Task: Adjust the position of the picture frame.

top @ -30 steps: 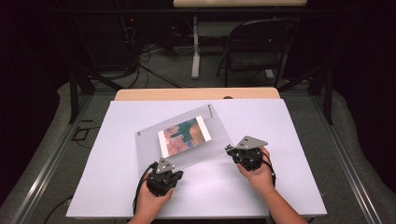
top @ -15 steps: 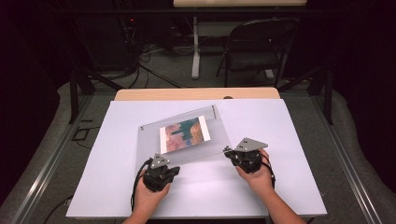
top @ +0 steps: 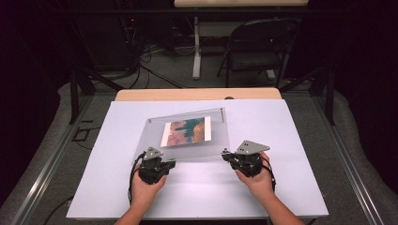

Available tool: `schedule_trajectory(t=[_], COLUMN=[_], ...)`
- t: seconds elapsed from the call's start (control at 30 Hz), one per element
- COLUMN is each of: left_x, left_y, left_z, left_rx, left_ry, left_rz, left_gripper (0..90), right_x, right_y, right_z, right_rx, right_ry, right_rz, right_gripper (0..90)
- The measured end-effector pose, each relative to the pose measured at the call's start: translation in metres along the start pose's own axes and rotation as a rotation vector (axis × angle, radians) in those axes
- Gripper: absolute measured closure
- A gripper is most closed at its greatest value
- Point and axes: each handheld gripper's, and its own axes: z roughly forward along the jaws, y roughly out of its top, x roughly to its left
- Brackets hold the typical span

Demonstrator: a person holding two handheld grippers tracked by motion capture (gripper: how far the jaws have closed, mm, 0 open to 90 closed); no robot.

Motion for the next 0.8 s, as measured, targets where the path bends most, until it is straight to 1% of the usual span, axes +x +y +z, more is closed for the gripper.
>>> schedule_trajectory(t=[0.1,0.17,0.2,0.23,0.4,0.47,0.53,0.6,0.73,0.8], left_x=[0.003,0.005,0.006,0.007,0.012,0.015,0.018,0.02,0.024,0.026], left_y=[0.003,0.005,0.006,0.007,0.013,0.015,0.017,0.019,0.022,0.024], left_z=[0.001,0.002,0.003,0.003,0.006,0.007,0.008,0.008,0.01,0.011], left_rx=[-0.001,0.003,-0.002,0.003,-0.005,-0.005,-0.012,-0.013,-0.017,-0.016], left_ry=[0.0,0.003,0.008,0.005,0.013,0.012,0.02,0.015,0.021,0.019], left_rz=[-0.009,-0.011,-0.01,-0.01,-0.015,-0.026,-0.034,-0.037,-0.047,-0.049], left_gripper=[90.0,90.0,90.0,90.0,90.0,90.0,90.0,90.0,90.0,90.0], right_x=[0.002,0.003,0.004,0.005,0.01,0.013,0.016,0.018,0.022,0.024], right_y=[0.001,0.001,0.001,0.001,0.0,0.0,0.0,0.001,0.001,0.001], right_z=[0.0,-0.001,-0.002,-0.002,-0.005,-0.006,-0.006,-0.006,-0.006,-0.006], right_rx=[-0.003,-0.003,-0.002,-0.006,-0.012,-0.012,-0.017,-0.017,-0.024,-0.021], right_ry=[0.008,0.01,0.011,0.014,0.013,0.018,0.025,0.033,0.046,0.047], right_rz=[0.005,0.012,0.012,0.014,0.034,0.034,0.036,0.031,0.038,0.033], right_gripper=[85.6,85.5,85.5,85.5,85.4,85.3,85.2,85.0,84.9,84.8])
